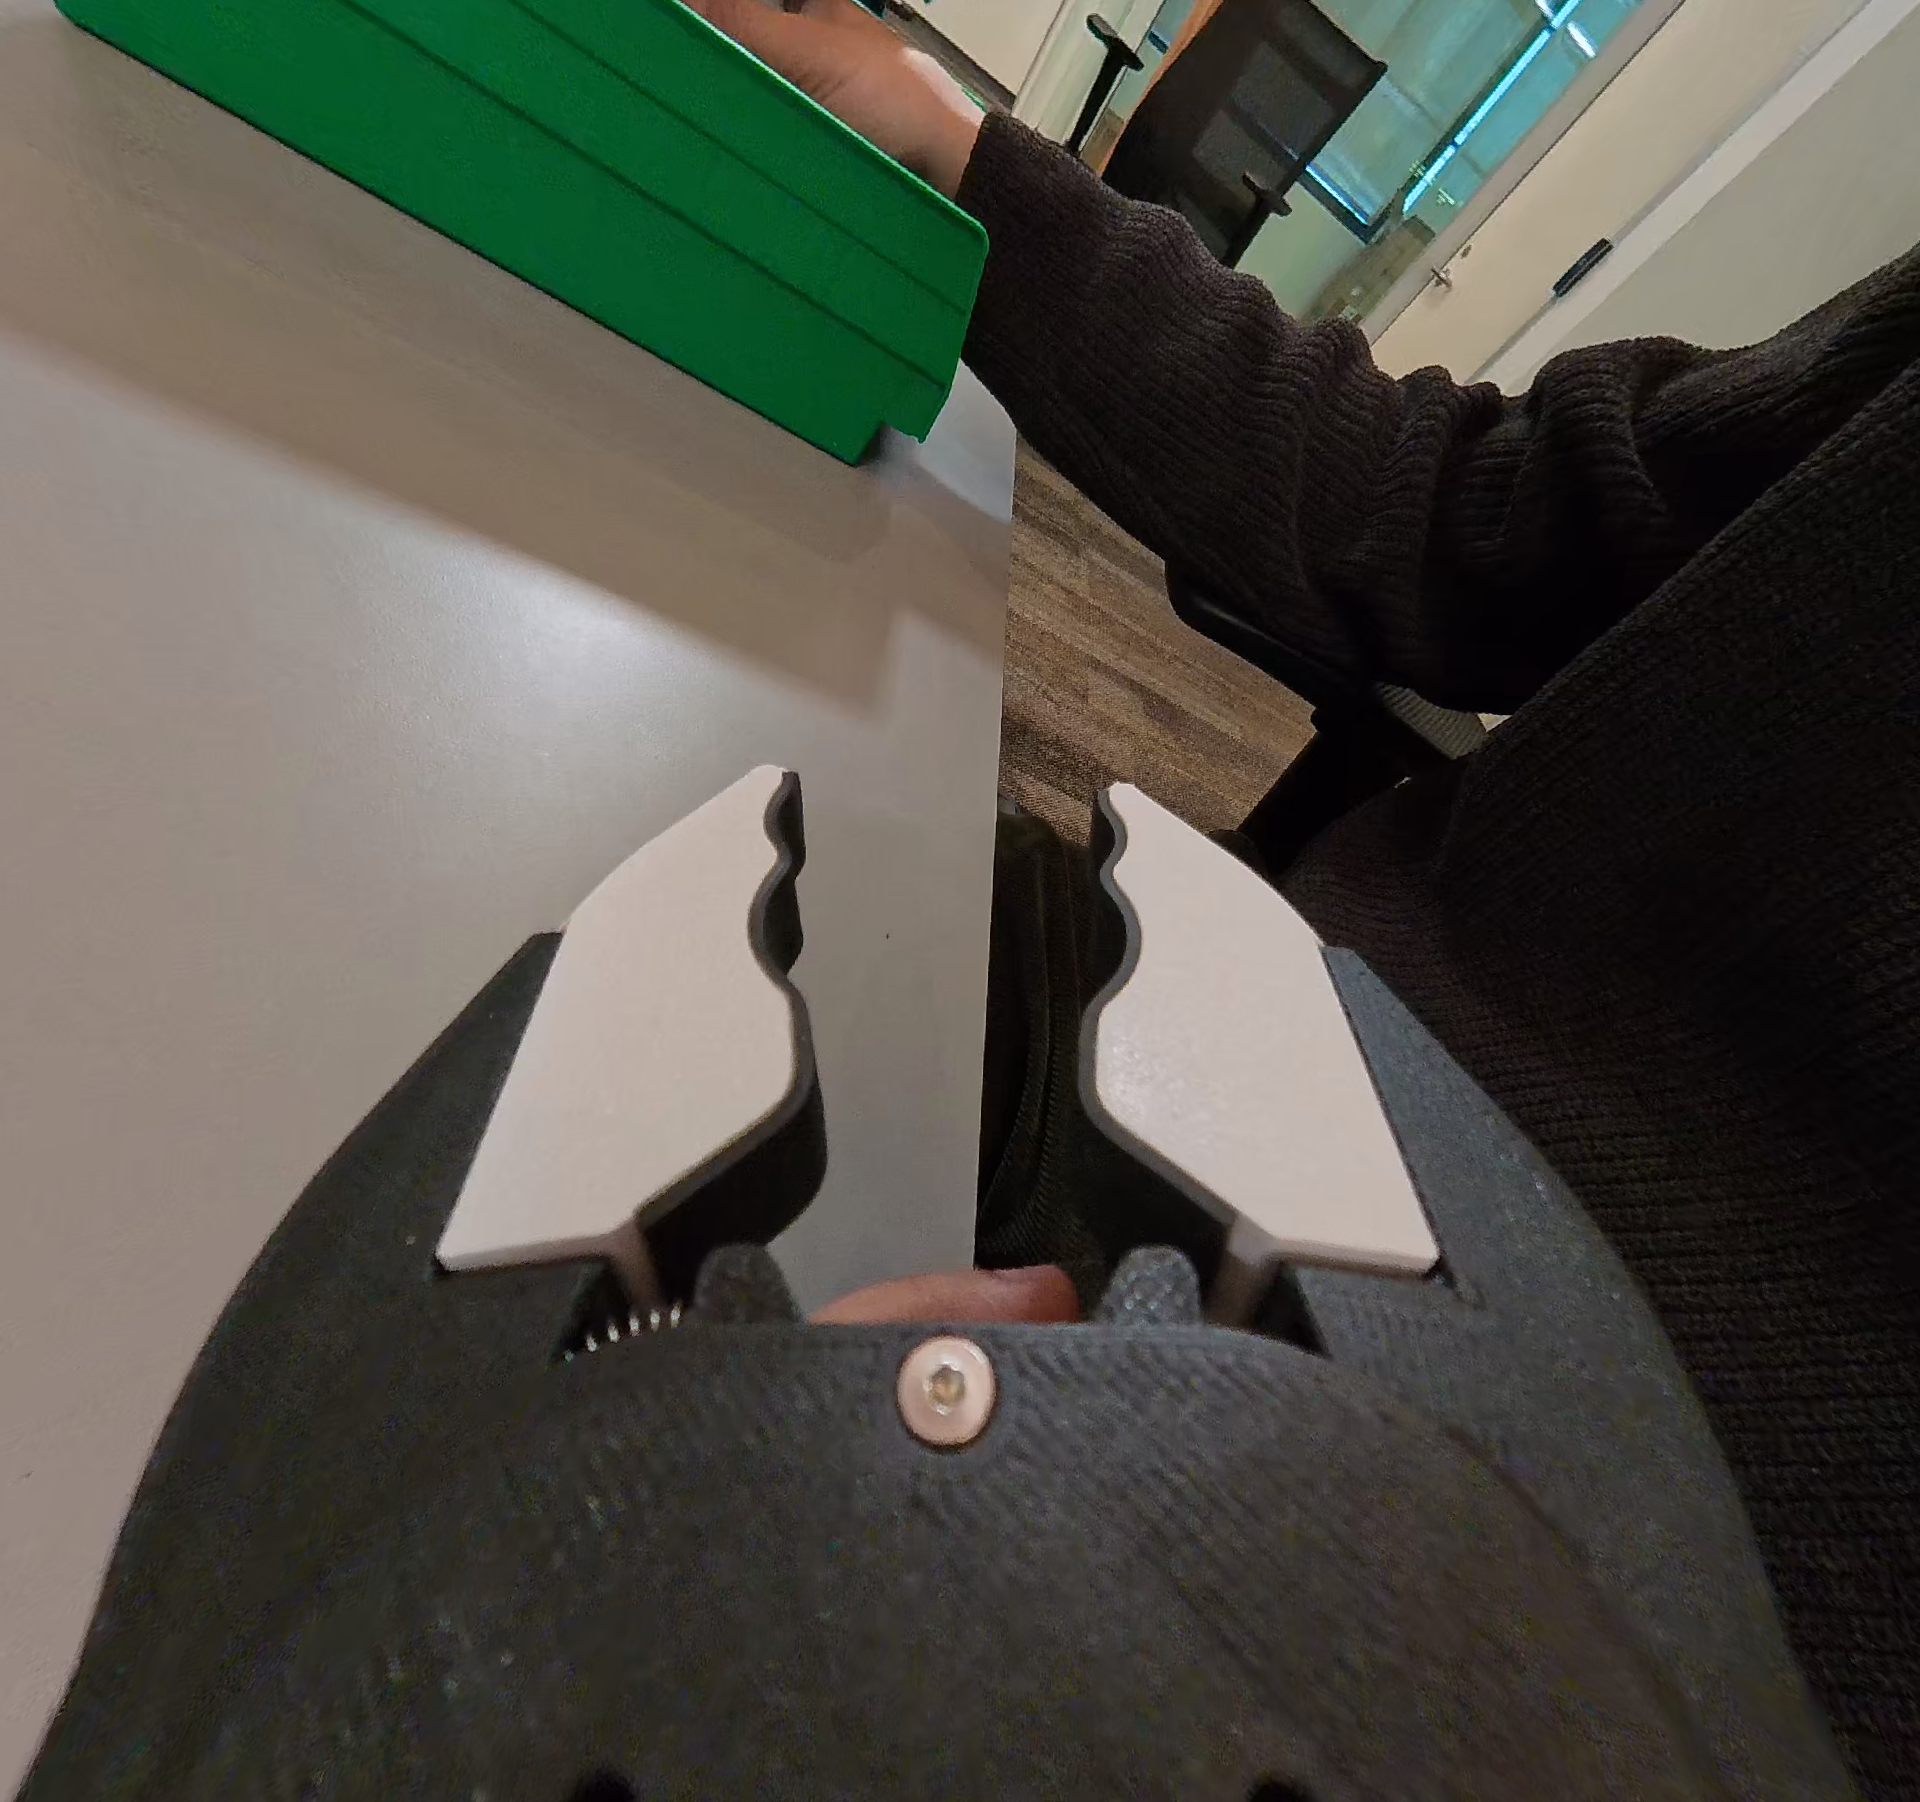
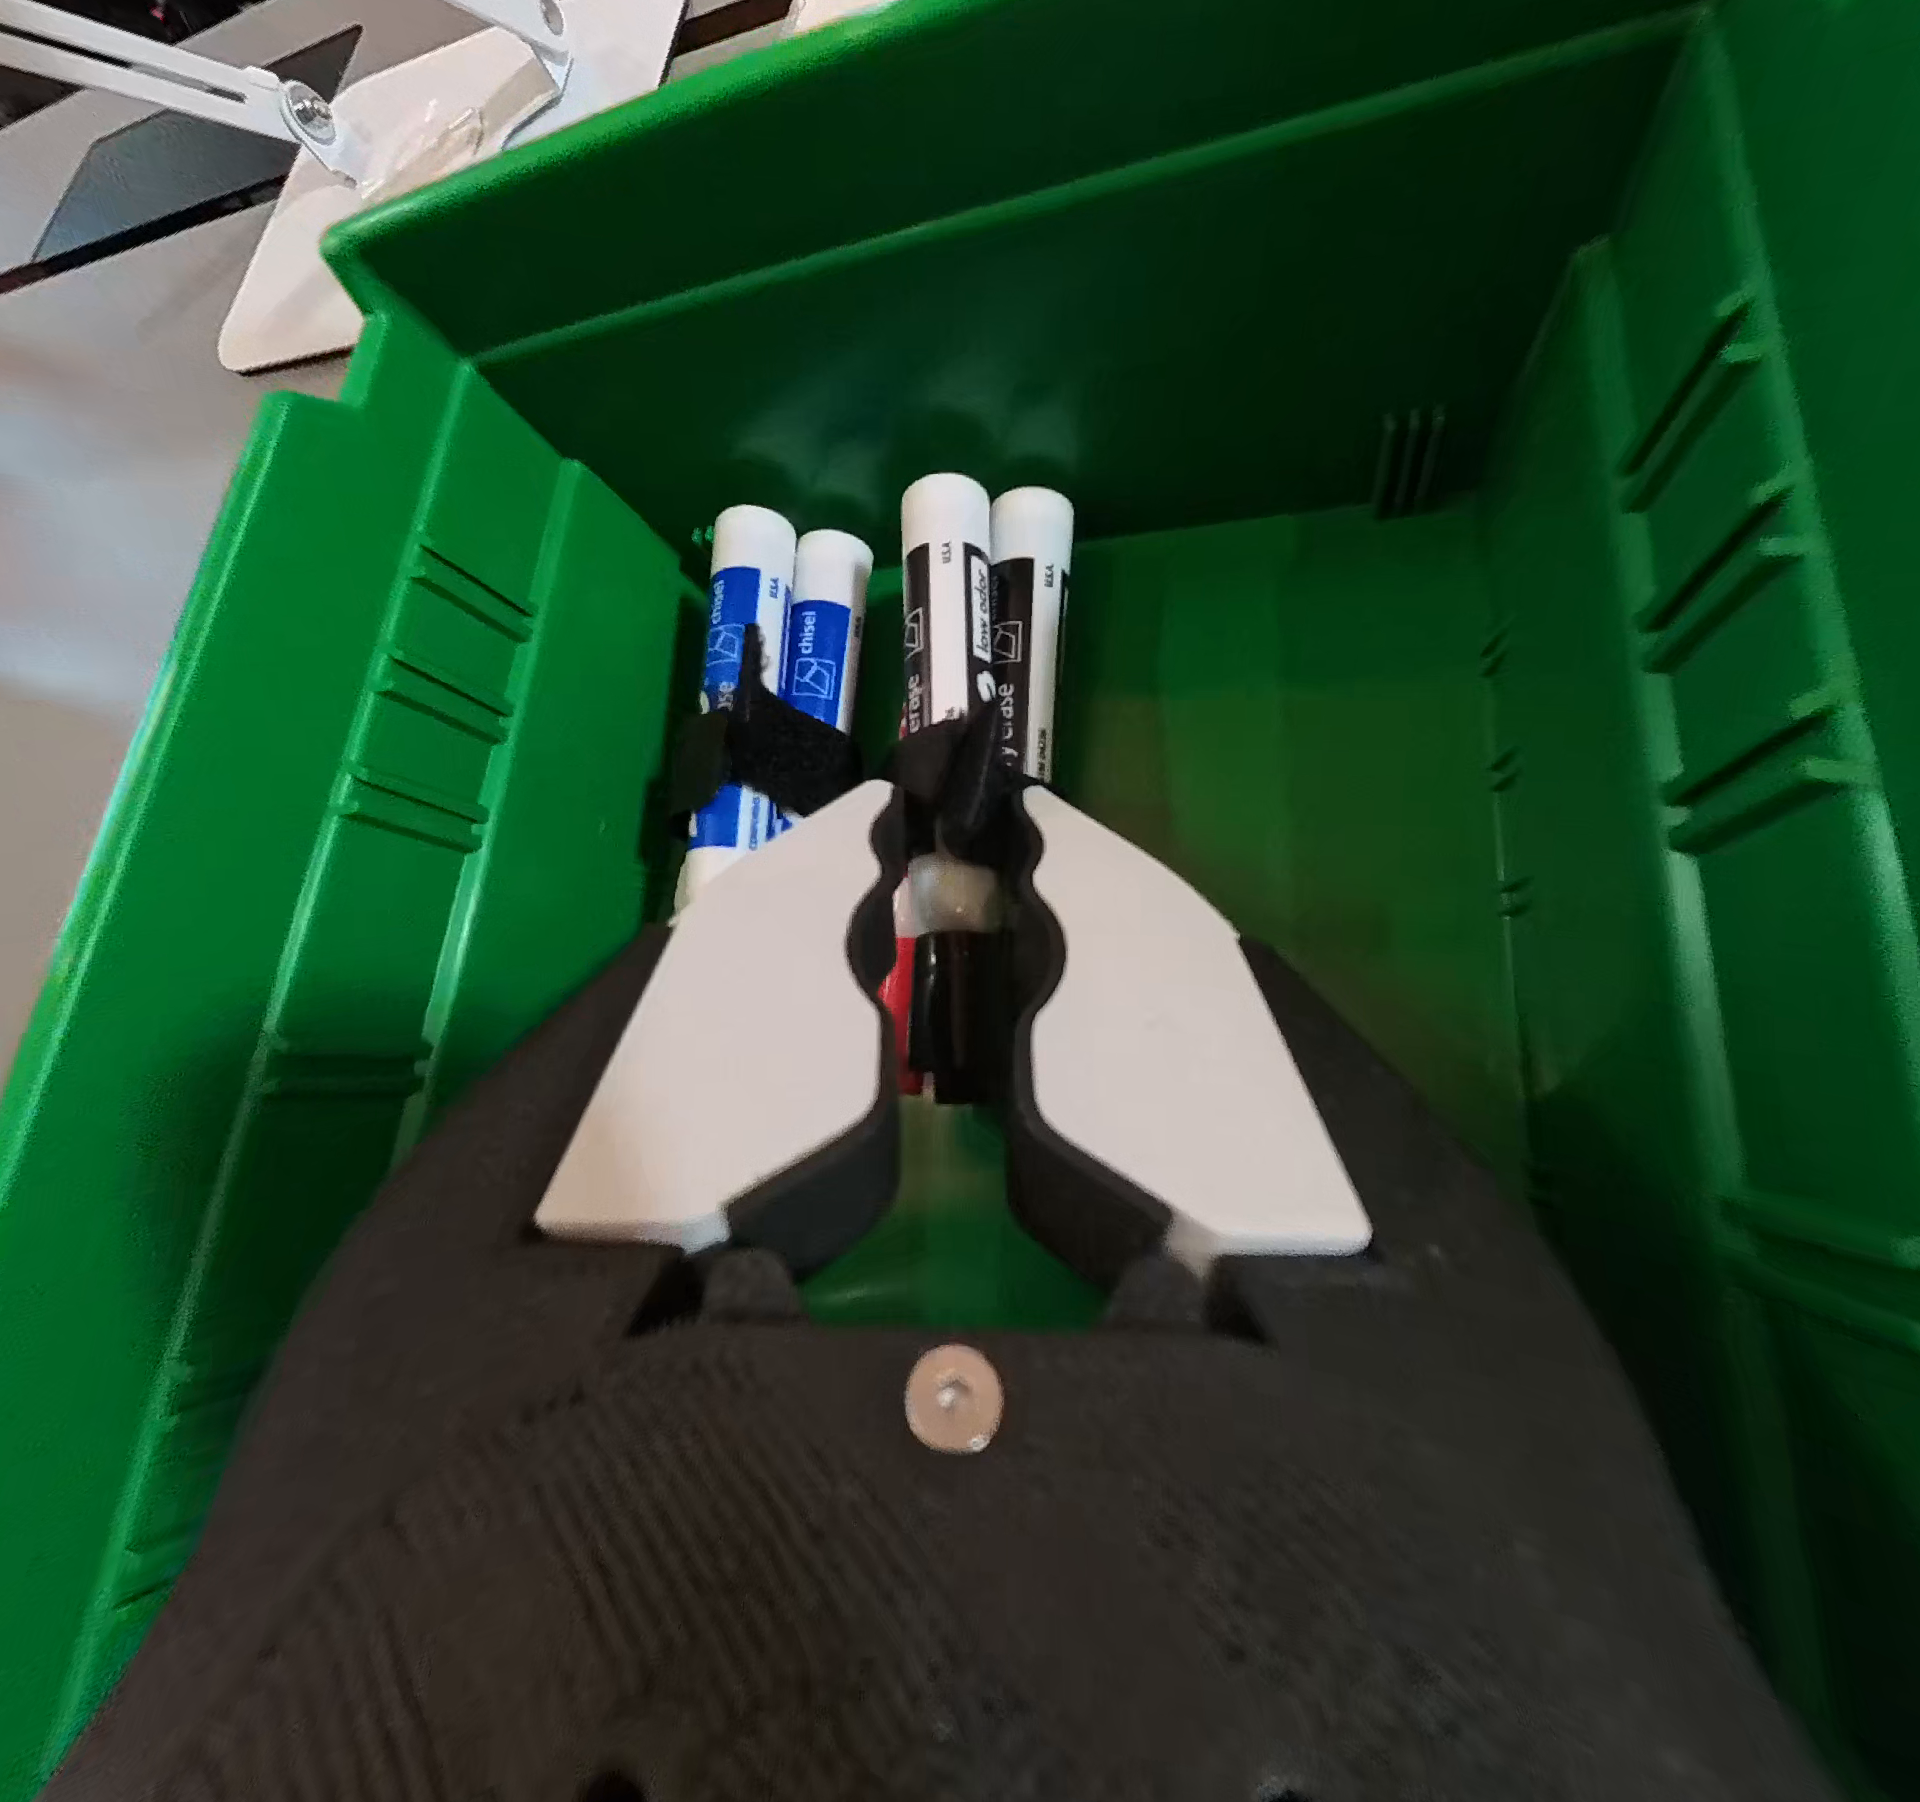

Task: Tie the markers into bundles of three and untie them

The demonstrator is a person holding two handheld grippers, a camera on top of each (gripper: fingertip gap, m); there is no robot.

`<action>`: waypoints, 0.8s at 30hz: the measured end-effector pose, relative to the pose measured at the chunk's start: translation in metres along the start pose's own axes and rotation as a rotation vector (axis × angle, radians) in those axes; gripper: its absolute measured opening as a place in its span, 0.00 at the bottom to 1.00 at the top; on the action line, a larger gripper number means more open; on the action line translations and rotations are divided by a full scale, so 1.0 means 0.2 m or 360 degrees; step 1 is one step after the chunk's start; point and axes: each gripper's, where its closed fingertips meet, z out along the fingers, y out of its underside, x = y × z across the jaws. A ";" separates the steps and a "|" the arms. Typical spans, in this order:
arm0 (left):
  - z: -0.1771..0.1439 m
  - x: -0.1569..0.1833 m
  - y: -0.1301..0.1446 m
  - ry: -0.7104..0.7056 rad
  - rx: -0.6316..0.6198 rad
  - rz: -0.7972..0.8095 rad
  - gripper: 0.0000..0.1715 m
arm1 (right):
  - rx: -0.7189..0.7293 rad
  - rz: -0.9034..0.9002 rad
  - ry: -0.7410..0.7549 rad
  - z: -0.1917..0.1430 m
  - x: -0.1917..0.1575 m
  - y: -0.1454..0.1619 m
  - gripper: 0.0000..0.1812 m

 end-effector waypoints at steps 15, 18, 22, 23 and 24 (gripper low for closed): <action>0.01 0.00 0.01 -0.0011 -0.0022 0.0004 0.32 | 0.0010 0.0077 -0.0090 0.00 0.00 0.00 0.12; 0.01 0.00 0.02 -0.0014 -0.0027 0.0003 0.32 | 0.0023 0.0074 -0.0073 0.00 0.01 -0.01 0.11; 0.00 -0.01 0.02 -0.0021 -0.0032 0.0002 0.32 | 0.0021 0.0067 -0.0073 0.01 0.01 -0.02 0.11; 0.00 -0.01 0.03 -0.0023 -0.0032 0.0002 0.32 | 0.0023 0.0067 -0.0073 0.01 0.01 -0.02 0.11; 0.00 -0.01 0.03 -0.0025 -0.0033 0.0002 0.32 | 0.0026 0.0069 -0.0072 0.01 0.01 -0.02 0.12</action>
